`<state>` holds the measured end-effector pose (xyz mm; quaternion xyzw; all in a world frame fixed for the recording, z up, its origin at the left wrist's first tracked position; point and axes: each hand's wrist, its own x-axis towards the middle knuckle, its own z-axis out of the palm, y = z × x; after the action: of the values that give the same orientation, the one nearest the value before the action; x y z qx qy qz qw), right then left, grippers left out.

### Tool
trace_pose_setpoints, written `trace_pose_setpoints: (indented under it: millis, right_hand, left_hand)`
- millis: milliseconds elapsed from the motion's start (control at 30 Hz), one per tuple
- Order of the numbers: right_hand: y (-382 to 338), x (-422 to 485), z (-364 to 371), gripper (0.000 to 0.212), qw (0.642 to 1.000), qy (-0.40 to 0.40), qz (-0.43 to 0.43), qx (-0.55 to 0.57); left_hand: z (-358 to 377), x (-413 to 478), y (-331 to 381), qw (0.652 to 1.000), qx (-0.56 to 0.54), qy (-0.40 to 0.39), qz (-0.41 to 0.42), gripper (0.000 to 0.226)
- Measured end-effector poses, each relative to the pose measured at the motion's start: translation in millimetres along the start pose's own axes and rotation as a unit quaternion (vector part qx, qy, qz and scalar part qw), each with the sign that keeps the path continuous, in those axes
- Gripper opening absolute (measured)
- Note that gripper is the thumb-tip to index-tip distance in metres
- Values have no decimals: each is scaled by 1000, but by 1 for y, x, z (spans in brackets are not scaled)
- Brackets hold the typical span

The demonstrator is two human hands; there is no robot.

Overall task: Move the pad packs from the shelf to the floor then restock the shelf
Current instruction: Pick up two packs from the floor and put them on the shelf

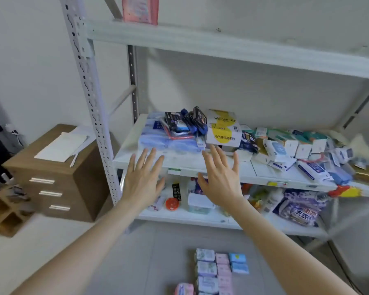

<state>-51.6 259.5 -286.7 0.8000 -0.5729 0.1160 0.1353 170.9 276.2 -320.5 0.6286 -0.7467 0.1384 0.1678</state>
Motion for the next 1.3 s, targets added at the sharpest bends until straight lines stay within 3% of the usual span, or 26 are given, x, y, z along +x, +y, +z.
trace_pose_setpoints:
  millis: [267,667,1300]
  right_hand:
    - [37,-148,62,65,993,-96,63,33]
    - [16,-320,197,67,945,-263,181,67]
    - [37,-415,427,74,875,-401,240,121]
  left_hand:
    - [66,-109,93,992,-40,-112,30,61]
    - [191,-241,120,950,-43,-304,57,62]
    - [408,-310,167,885,-58,-459,62,67]
